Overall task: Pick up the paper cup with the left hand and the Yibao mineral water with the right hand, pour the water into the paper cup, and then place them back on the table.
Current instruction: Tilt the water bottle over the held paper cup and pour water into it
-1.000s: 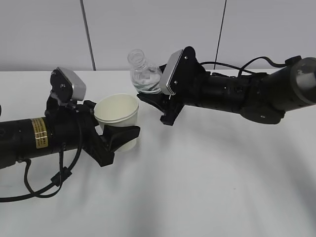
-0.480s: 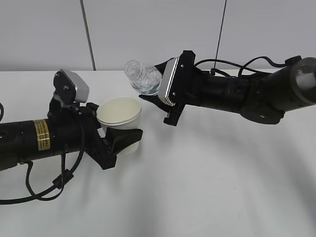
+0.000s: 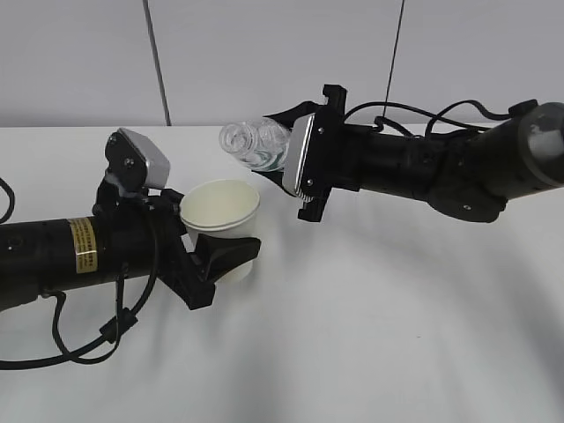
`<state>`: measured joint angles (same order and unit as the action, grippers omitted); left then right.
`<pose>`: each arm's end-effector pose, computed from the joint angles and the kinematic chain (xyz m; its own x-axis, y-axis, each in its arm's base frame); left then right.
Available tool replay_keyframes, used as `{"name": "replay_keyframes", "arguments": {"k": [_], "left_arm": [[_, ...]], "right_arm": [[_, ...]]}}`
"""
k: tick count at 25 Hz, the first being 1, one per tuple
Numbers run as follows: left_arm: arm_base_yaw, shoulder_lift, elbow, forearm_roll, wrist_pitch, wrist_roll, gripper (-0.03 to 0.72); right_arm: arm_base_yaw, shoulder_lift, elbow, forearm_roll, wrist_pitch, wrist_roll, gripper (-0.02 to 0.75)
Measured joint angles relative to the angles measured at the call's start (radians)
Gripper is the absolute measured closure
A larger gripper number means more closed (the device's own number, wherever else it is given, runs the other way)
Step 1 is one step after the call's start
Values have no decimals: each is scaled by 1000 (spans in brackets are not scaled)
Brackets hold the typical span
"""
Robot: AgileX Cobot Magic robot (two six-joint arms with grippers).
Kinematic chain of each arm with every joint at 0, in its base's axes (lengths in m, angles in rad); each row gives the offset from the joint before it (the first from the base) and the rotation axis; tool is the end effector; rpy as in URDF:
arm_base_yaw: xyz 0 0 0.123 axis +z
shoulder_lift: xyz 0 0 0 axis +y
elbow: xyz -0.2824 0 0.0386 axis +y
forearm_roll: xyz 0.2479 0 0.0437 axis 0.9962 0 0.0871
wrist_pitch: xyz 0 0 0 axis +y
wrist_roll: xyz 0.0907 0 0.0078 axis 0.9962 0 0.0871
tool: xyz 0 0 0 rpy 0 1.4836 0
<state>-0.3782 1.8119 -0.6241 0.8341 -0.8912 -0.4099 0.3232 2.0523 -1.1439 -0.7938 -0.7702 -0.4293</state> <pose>0.2654 -0.1618 0.1448 -0.2062 0.2533 -0.9452 0.8499 0.5250 -0.0448 0.3924 0.1790 0.1692 0.5379 -0.6184 -0.5730 -0.5429 0.2658 -0.7966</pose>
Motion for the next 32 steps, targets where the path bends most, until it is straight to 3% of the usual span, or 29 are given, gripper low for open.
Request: {"name": "replay_keyframes", "arguments": {"k": [32], "left_arm": [[0, 0, 0, 40, 23, 0, 248]], "right_arm": [[0, 0, 0, 117, -61, -479, 256]]}}
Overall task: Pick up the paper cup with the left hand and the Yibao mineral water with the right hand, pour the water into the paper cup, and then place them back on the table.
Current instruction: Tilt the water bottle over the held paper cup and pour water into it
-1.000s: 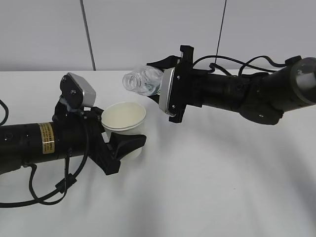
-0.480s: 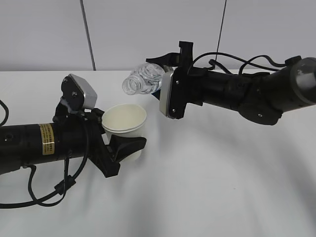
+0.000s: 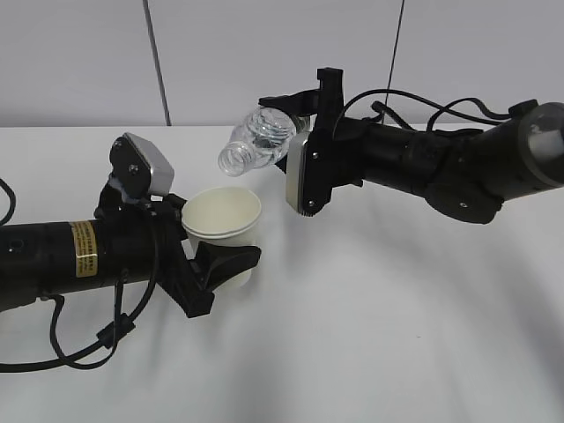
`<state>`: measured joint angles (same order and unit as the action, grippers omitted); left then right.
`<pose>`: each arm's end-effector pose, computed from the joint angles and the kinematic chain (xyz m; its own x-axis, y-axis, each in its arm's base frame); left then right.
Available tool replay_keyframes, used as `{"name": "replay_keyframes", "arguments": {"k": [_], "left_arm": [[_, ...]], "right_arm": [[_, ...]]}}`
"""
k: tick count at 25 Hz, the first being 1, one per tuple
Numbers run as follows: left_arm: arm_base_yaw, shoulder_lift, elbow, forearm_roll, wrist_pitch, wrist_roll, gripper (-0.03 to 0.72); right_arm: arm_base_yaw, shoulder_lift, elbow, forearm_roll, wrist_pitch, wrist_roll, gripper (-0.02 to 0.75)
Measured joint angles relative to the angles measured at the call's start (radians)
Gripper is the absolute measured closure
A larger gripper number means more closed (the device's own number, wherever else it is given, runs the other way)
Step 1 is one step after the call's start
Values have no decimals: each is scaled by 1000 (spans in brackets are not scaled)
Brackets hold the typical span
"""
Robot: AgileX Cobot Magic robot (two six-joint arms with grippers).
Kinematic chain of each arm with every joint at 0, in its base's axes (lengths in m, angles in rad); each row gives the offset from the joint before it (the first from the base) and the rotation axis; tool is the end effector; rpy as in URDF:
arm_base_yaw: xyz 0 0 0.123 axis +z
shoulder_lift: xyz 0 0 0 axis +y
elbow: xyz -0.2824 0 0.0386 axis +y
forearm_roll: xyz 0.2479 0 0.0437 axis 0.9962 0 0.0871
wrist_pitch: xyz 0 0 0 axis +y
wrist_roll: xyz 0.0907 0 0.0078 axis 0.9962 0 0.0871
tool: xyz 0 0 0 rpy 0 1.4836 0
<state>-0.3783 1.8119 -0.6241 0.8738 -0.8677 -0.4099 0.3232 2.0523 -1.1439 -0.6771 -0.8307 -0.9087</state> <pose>0.2633 -0.1619 0.1420 -0.2005 0.2937 -0.9346 0.8640 0.5028 -0.0273 0.3964 0.1771 0.1775 0.6897 -0.6912 -0.2157 -0.2251 0.0785 -0.9712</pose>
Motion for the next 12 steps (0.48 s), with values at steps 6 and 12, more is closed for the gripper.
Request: {"name": "replay_keyframes", "arguments": {"k": [6, 12], "left_arm": [[0, 0, 0, 0, 0, 0, 248], [0, 0, 0, 0, 0, 0, 248]], "right_arm": [[0, 0, 0, 0, -12, -41, 256], [0, 0, 0, 4, -17, -74, 256]]}}
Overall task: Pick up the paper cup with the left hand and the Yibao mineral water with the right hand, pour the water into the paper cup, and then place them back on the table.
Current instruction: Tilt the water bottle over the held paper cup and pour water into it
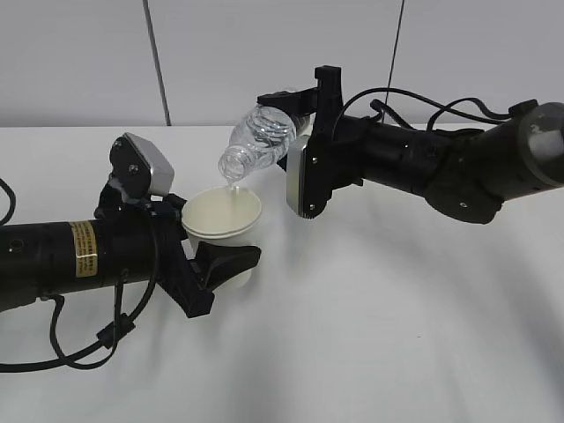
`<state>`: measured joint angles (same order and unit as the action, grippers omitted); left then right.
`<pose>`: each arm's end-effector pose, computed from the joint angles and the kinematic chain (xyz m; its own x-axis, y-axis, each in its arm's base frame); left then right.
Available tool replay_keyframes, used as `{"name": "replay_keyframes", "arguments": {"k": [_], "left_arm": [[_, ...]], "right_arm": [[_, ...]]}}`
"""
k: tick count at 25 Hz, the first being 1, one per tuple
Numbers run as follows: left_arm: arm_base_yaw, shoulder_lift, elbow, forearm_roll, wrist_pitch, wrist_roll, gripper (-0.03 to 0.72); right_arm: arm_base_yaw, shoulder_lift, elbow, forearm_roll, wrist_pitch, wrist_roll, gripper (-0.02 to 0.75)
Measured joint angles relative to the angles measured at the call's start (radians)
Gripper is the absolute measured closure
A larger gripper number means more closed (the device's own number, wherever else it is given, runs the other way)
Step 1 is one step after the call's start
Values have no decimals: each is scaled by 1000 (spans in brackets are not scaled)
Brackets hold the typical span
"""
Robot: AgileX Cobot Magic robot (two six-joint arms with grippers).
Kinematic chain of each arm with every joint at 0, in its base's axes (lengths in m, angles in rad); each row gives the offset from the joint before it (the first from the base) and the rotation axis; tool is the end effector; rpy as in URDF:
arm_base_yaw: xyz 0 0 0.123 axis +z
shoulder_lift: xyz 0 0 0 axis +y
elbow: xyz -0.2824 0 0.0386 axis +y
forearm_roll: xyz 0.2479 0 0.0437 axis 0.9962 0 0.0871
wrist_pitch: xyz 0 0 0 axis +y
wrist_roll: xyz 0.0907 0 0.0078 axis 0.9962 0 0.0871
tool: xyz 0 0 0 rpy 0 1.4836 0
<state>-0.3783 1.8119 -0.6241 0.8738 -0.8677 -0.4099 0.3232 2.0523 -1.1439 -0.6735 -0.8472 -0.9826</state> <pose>0.2633 -0.1619 0.1420 -0.2005 0.2937 -0.9346 0.8640 0.5028 -0.0273 0.3962 0.1775 0.1789 0.7088 -0.6900 -0.1465 -0.1648 0.0399 -0.9855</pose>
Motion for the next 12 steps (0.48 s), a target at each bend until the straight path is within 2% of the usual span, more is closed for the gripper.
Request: {"name": "replay_keyframes", "arguments": {"k": [12], "left_arm": [[0, 0, 0, 26, -4, 0, 248]], "right_arm": [[0, 0, 0, 14, 0, -51, 256]]}}
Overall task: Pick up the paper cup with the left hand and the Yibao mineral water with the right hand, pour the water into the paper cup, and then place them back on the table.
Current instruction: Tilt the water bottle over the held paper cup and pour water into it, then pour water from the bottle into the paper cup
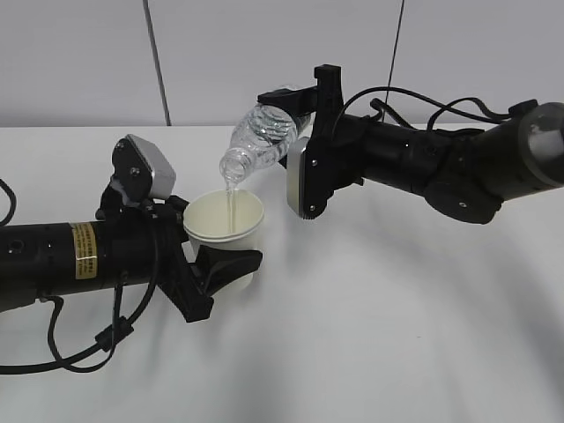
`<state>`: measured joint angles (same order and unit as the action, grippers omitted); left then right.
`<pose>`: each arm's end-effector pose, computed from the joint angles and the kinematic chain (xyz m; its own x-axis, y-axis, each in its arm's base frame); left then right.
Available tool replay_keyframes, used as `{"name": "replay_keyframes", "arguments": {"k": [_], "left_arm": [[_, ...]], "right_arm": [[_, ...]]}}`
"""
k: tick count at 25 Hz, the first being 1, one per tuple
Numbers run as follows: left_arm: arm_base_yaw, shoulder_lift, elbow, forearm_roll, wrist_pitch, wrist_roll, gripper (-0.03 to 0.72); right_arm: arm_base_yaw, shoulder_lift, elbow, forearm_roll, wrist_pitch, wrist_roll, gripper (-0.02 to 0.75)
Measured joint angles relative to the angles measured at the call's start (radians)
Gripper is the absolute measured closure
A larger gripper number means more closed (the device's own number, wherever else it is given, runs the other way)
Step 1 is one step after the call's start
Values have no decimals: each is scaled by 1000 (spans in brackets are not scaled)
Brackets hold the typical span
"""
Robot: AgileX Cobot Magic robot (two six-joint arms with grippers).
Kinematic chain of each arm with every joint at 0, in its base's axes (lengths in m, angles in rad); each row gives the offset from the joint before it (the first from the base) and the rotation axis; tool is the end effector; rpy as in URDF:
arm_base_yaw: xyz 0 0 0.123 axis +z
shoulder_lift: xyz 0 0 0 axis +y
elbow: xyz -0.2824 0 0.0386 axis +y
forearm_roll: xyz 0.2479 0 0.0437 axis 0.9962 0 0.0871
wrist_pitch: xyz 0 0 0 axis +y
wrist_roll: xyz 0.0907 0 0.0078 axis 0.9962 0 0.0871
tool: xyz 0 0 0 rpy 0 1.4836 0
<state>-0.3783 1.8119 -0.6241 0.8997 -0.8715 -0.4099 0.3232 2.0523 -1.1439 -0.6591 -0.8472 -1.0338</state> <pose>0.2617 -0.1626 0.1417 -0.1879 0.3055 -0.9334 0.8761 0.4817 -0.0187 0.3968 0.1769 0.1793 0.7087 -0.6977 -0.1045 -0.1313 0.0151 -0.9912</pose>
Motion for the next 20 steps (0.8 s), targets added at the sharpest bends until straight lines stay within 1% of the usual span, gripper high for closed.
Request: {"name": "replay_keyframes", "arguments": {"k": [20], "left_arm": [[0, 0, 0, 5, -2, 0, 248]], "right_arm": [[0, 0, 0, 6, -4, -51, 256]]}}
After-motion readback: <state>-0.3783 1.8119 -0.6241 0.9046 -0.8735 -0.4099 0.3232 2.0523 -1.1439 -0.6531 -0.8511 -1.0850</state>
